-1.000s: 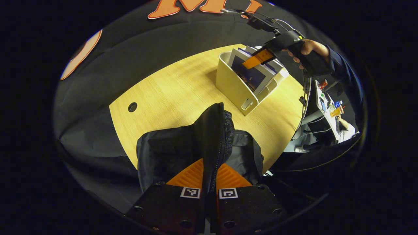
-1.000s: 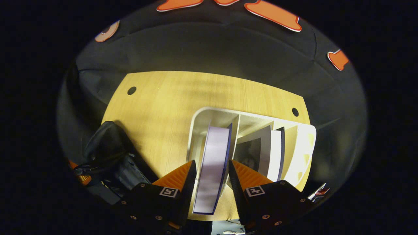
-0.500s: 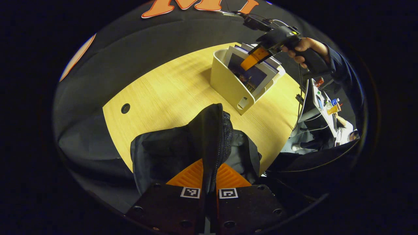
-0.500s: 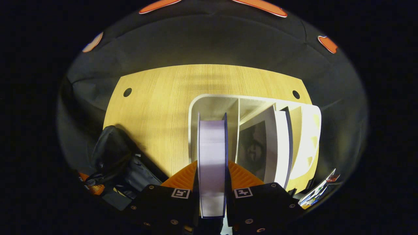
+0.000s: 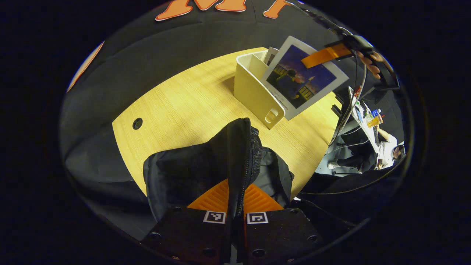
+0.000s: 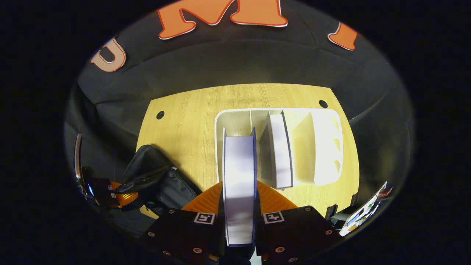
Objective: Open the schoolbag, grab two books from the bookshelf and put them into the schoolbag.
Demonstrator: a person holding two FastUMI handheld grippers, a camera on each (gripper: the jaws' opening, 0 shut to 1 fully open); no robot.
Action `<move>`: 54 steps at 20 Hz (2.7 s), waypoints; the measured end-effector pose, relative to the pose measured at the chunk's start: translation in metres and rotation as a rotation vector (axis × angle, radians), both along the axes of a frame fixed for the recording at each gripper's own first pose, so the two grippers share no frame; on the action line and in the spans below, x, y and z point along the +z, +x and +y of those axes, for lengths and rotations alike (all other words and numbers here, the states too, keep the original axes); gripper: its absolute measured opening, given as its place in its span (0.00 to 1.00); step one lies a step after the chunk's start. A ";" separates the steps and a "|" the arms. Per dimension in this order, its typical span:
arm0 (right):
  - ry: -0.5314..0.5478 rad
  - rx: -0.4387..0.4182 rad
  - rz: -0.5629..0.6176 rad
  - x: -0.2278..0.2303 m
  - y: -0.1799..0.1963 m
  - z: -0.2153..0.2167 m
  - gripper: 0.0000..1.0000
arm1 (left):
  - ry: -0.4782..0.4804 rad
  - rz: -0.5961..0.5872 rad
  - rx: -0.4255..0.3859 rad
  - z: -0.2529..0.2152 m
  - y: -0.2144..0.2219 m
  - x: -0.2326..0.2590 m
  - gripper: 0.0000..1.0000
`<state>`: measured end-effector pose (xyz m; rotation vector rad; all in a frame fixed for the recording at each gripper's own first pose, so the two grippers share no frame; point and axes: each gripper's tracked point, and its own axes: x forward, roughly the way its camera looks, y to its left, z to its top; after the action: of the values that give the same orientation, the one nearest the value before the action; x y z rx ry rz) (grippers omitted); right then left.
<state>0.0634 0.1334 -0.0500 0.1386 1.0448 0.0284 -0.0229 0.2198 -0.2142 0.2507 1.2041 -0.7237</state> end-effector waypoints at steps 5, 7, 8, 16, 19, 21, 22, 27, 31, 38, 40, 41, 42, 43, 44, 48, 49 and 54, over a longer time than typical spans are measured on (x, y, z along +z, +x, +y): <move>0.032 -0.005 -0.029 0.010 -0.039 -0.010 0.33 | -0.008 0.006 0.011 -0.003 -0.002 -0.005 0.07; 0.049 -0.005 -0.025 0.007 -0.055 -0.013 0.33 | -0.006 0.009 0.008 -0.004 -0.003 -0.007 0.07; 0.058 -0.006 -0.024 0.005 -0.062 -0.013 0.33 | -0.006 0.011 0.010 -0.007 -0.003 -0.007 0.07; 0.194 -0.011 -0.034 -0.011 -0.110 -0.006 0.33 | -0.007 -0.001 0.022 -0.012 -0.004 -0.011 0.07; 0.262 -0.026 -0.030 -0.014 -0.121 0.002 0.32 | -0.018 0.003 0.039 -0.014 -0.006 -0.014 0.07; 0.281 -0.032 -0.039 -0.015 -0.125 -0.001 0.32 | -0.025 0.006 0.045 -0.016 -0.009 -0.015 0.07; 0.294 -0.040 -0.044 -0.014 -0.127 -0.002 0.31 | -0.023 0.005 0.047 -0.016 -0.009 -0.015 0.07; 0.373 -0.050 -0.088 -0.014 -0.142 0.005 0.31 | -0.026 -0.006 0.059 -0.017 -0.008 -0.013 0.07; 0.519 -0.055 -0.090 -0.029 -0.144 0.033 0.31 | -0.033 -0.019 0.061 -0.022 -0.007 -0.012 0.07; 0.682 -0.027 -0.142 -0.053 -0.131 0.086 0.31 | -0.086 -0.050 0.103 -0.035 -0.002 -0.003 0.07; 0.711 -0.023 -0.156 -0.064 -0.126 0.099 0.31 | -0.100 -0.062 0.112 -0.040 -0.001 0.000 0.07; 0.727 -0.024 -0.164 -0.070 -0.121 0.107 0.31 | -0.107 -0.066 0.121 -0.041 0.000 0.000 0.07; 0.744 -0.024 -0.167 -0.076 -0.117 0.115 0.31 | -0.110 -0.067 0.125 -0.042 -0.001 0.001 0.07; 0.764 -0.025 -0.168 -0.080 -0.115 0.123 0.31 | -0.115 -0.071 0.134 -0.043 -0.001 0.002 0.07; 0.782 -0.026 -0.173 -0.084 -0.110 0.131 0.31 | -0.117 -0.077 0.136 -0.044 -0.001 0.003 0.07; 0.811 -0.051 -0.207 -0.104 -0.092 0.155 0.31 | -0.139 -0.087 0.164 -0.049 0.000 0.007 0.07; 0.822 -0.058 -0.207 -0.109 -0.089 0.163 0.31 | -0.148 -0.085 0.173 -0.049 -0.001 0.007 0.07; 0.879 -0.098 -0.187 -0.132 -0.069 0.200 0.31 | -0.182 -0.088 0.199 -0.051 -0.004 0.008 0.07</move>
<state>-0.0057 0.3339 -0.1824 0.9647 0.7765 0.4066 -0.0268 0.1690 -0.2067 0.0106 1.0552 -0.6373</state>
